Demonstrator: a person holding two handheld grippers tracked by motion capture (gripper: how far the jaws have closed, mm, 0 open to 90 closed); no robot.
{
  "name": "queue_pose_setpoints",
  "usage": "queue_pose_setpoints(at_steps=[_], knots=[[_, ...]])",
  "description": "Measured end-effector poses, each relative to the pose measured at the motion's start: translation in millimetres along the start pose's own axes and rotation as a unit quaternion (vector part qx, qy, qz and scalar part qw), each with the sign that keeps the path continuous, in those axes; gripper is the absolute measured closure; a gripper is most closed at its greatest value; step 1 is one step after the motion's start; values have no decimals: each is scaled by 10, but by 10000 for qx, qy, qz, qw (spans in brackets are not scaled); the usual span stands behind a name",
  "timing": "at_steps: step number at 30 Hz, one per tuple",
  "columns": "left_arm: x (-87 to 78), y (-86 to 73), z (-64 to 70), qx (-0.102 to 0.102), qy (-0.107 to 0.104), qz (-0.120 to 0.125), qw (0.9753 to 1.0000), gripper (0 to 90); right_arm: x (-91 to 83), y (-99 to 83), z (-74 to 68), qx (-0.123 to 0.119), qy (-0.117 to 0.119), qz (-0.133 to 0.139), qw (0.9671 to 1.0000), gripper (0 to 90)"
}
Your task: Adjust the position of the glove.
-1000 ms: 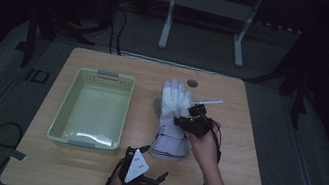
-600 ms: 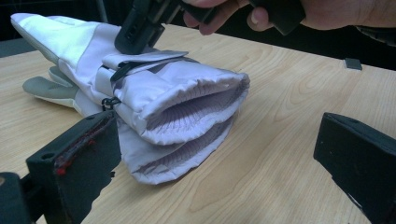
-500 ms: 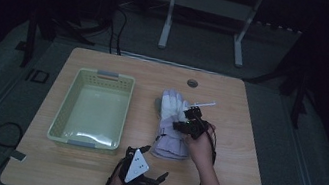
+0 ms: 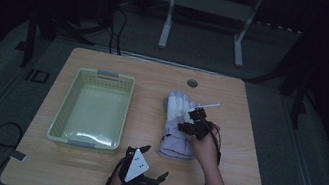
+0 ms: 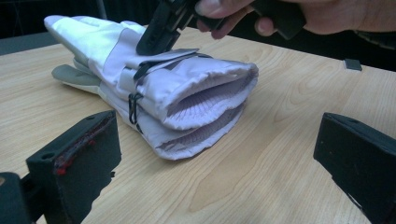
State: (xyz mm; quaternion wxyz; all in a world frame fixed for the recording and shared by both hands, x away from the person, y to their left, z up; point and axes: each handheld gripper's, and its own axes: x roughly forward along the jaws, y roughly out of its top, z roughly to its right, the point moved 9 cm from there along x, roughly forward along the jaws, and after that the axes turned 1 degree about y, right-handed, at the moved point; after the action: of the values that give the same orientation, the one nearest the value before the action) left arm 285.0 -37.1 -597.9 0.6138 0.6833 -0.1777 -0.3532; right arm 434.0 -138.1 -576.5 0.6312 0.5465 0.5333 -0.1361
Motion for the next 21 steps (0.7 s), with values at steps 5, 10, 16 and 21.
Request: queue_pose_setpoints(at_steps=[5,10,16,21], knots=[[-1,1,8,15,-22,6,10000,10,53,1,-3,-192,112,-59,9997,764],[0,-2,1,-2,-22,-12,10000,10,21,31,2,-325,134,-9,9994,680],[-3,3,9,27,-30,25,10000,10,-92,80,3,-405,229,333,9984,395],[-1,6,6,-71,-112,45,9999,10,-169,40,8,-656,529,458,9954,180]])
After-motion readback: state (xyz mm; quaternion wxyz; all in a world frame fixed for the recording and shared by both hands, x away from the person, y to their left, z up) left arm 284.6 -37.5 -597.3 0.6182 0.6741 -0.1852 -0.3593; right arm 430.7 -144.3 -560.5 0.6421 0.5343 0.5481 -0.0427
